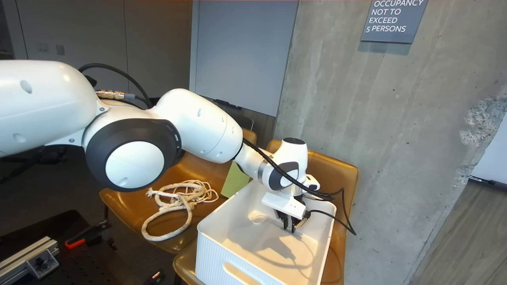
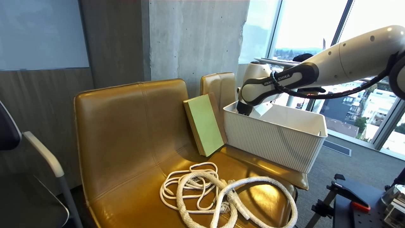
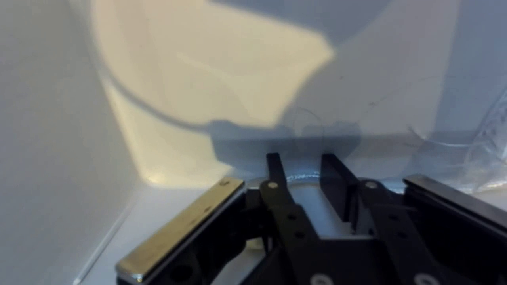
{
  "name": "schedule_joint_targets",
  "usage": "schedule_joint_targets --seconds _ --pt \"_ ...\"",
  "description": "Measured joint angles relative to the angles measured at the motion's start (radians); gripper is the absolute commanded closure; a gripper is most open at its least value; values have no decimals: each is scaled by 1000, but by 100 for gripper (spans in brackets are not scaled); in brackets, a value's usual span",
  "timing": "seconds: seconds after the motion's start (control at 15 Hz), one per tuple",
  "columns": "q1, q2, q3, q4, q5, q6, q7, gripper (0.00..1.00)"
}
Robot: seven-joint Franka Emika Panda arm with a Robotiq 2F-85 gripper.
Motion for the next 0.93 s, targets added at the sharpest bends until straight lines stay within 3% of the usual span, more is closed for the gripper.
schedule_joint_targets --seconds 0.93 --pt "-27 38 -3 150 0 -81 -13 100"
